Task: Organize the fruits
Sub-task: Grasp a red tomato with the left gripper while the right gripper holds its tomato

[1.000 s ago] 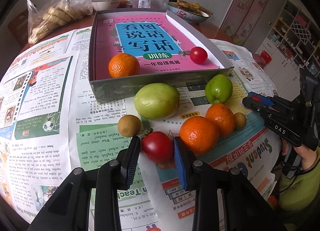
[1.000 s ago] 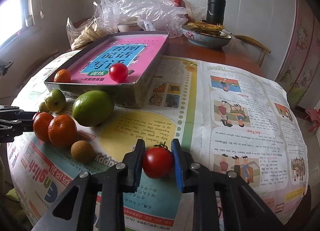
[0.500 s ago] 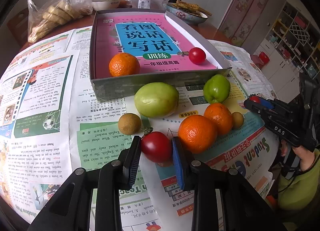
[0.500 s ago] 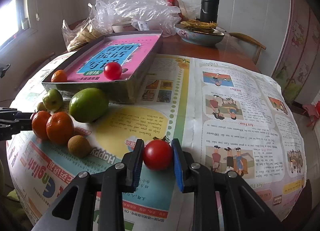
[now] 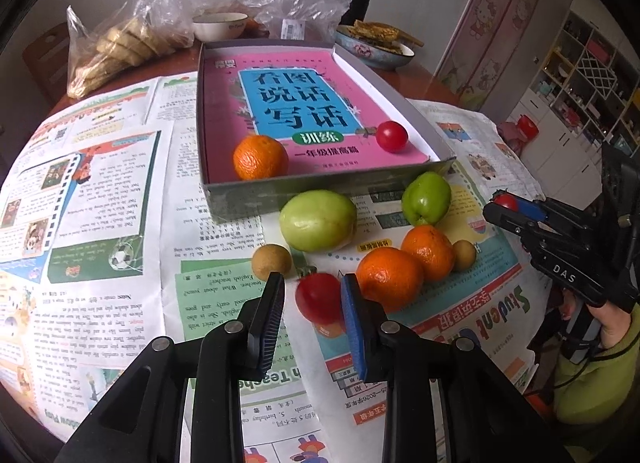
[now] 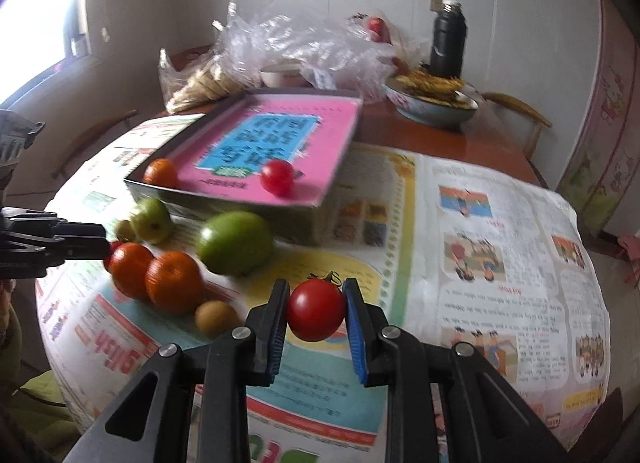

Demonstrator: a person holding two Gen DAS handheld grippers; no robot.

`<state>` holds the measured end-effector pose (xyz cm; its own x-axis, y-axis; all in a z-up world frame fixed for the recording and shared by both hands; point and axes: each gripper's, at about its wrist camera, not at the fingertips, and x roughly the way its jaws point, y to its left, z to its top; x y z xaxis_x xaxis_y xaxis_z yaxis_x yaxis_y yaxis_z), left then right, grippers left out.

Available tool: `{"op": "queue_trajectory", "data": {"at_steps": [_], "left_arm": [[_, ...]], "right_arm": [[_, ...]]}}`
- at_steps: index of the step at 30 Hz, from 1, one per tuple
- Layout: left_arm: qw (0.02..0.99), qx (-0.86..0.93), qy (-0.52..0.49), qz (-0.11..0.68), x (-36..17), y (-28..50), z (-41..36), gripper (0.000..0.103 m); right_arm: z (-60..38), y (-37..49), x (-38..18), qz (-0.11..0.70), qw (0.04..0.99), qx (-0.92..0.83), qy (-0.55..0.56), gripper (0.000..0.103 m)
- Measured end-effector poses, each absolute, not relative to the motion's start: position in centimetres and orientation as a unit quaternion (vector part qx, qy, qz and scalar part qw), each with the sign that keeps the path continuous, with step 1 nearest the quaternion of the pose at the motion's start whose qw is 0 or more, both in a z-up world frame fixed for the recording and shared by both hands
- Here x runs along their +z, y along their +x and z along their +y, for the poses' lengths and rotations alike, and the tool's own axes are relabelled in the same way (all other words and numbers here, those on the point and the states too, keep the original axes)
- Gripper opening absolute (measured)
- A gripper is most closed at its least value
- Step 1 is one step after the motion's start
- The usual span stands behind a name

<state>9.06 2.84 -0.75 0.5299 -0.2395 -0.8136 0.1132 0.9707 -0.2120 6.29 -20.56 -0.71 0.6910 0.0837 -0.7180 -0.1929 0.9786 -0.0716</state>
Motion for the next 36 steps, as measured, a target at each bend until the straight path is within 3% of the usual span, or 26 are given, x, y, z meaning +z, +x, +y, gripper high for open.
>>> {"op": "queue_trajectory", "data": {"at_steps": [36], "left_arm": [[0.858, -0.111, -0.083, 0.494, -2.6, 10.1, 2.5, 0.032]], "right_arm": [[-16.8, 7.3, 1.0, 0.36, 0.92, 0.129, -0.085, 0.028]]}}
